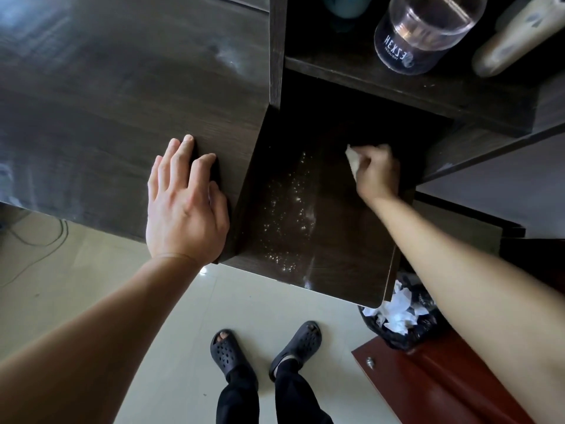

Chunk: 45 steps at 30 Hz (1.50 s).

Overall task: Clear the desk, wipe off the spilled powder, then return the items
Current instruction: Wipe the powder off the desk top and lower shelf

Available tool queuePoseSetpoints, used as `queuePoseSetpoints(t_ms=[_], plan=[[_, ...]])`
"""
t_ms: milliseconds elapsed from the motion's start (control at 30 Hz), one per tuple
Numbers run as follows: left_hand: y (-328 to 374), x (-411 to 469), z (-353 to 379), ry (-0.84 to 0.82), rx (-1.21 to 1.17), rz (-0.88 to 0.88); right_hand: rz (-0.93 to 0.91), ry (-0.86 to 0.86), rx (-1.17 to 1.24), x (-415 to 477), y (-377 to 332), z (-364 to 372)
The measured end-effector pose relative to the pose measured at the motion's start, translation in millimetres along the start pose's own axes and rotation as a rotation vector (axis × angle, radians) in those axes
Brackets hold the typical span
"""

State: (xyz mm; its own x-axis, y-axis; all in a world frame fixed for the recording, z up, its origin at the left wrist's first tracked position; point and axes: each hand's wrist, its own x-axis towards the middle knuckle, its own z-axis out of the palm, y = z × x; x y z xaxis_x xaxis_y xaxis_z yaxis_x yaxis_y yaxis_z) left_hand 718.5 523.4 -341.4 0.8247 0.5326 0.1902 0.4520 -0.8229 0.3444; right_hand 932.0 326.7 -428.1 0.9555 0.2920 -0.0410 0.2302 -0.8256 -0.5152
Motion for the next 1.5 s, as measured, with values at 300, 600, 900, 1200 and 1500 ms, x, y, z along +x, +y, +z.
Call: queuePoseSetpoints(t_ms=[300, 600, 900, 1200, 1500], plan=[[0, 1, -1, -0.001, -0.002, 0.001, -0.353, -0.444, 0.053, -151, -4, 14], [1, 0, -1, 0.005, -0.004, 0.003, 0.158, -0.014, 0.017, 9, 19, -23], [0, 1, 0, 0.002, 0.000, -0.002, -0.232, -0.411, 0.049, -76, -8, 18], [0, 2, -2, -0.002, 0.007, 0.002, -0.127, -0.137, 0.171, -14, -12, -22], [2, 1, -2, -0.014, 0.008, 0.005, -0.213, -0.215, 0.107, -53, 21, -23]])
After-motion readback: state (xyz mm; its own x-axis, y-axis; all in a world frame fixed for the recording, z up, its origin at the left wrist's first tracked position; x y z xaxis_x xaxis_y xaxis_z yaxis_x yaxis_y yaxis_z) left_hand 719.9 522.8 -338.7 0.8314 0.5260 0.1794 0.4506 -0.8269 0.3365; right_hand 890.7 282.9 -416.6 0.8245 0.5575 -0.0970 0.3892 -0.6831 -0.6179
